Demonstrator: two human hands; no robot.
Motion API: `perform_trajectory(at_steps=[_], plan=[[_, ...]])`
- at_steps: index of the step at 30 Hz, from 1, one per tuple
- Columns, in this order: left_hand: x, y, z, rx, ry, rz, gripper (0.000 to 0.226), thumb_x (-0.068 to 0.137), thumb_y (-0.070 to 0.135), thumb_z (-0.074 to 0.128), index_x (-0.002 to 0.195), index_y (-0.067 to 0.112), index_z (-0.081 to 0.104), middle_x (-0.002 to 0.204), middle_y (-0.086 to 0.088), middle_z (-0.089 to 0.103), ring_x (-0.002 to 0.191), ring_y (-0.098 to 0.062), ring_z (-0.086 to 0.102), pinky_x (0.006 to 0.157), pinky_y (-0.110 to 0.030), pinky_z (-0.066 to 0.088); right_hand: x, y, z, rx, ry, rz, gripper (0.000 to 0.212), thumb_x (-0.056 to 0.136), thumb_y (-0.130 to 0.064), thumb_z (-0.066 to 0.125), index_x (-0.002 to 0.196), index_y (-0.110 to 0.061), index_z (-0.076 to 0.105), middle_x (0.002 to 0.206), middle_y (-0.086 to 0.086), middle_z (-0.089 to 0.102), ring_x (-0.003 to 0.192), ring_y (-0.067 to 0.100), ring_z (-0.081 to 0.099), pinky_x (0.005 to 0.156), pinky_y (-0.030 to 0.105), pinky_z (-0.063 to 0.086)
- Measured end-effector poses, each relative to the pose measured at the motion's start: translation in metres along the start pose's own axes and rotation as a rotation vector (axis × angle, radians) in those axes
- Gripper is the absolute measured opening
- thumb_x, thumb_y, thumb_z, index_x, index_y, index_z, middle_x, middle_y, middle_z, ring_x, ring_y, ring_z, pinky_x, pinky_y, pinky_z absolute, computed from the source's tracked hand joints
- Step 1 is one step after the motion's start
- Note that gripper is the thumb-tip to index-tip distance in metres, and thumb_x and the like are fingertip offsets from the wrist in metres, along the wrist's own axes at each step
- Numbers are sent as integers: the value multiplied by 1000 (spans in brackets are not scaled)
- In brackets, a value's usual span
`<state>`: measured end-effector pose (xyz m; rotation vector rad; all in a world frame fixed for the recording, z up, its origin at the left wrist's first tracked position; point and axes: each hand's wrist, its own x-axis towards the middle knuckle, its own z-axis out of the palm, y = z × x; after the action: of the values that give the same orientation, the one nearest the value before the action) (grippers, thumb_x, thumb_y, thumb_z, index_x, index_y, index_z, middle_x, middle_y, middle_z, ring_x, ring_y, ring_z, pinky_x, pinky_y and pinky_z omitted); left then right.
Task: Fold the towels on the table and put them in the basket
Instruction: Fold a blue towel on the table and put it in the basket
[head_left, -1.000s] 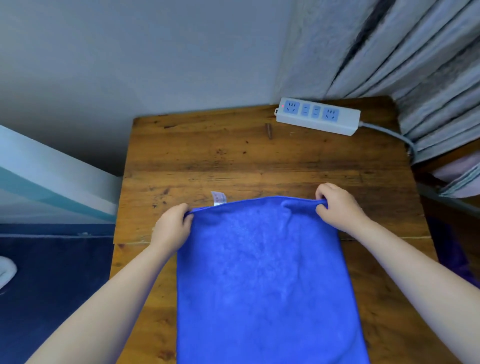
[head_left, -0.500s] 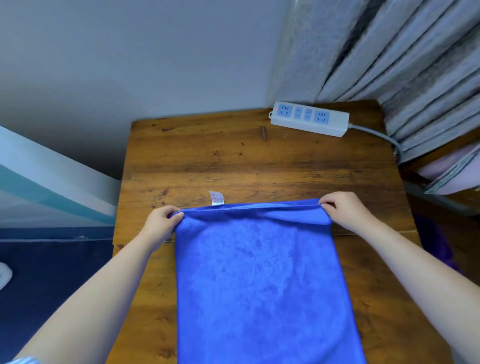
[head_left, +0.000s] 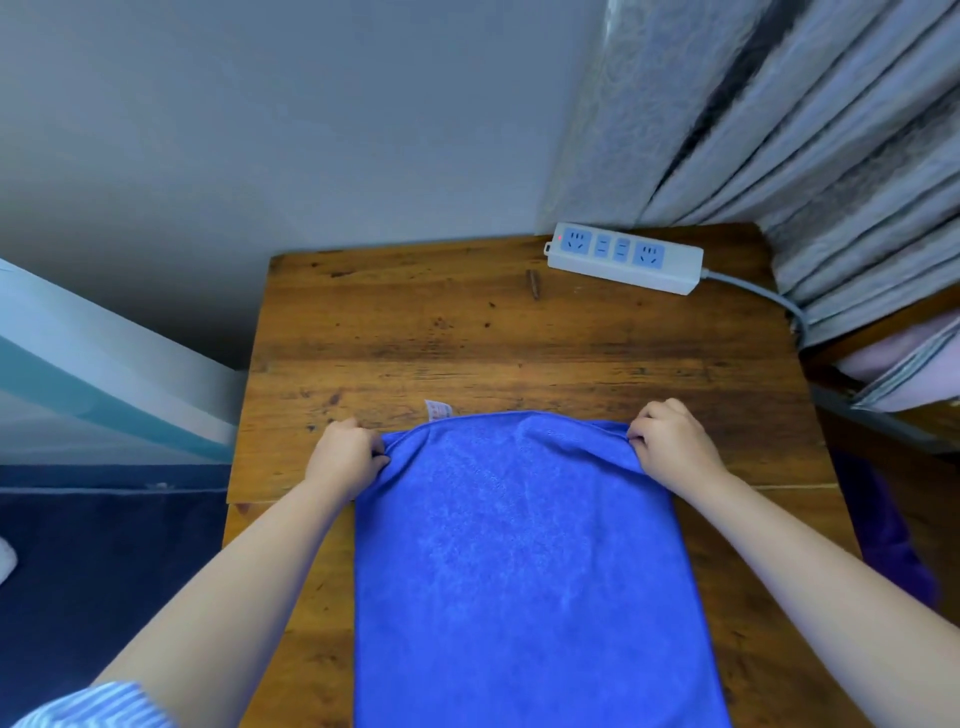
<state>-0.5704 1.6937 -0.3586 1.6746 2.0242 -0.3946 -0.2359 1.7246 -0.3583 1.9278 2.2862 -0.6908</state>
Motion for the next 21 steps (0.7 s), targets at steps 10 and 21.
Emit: perform_trajectory(at_steps=[10,21], plan=[[-28,-2,-27,-280,34,14,33,87,13,58,58,19,42,75,-6,55,80,-25,51,65,-30,34,-7,-5,-30,148,26,27,16,85,4,49,88,8,65,101,21,63,100,34,57,86,35,44],[-118,-11,-97,-611,51,-24,27,81,9,65,56,12,58,65,-2,56,67,-14,50,58,-24,40,-77,-22,-99,220,155,10,16,85,0,54,89,4,69,100,17,69,97,28,59,74,21,34]])
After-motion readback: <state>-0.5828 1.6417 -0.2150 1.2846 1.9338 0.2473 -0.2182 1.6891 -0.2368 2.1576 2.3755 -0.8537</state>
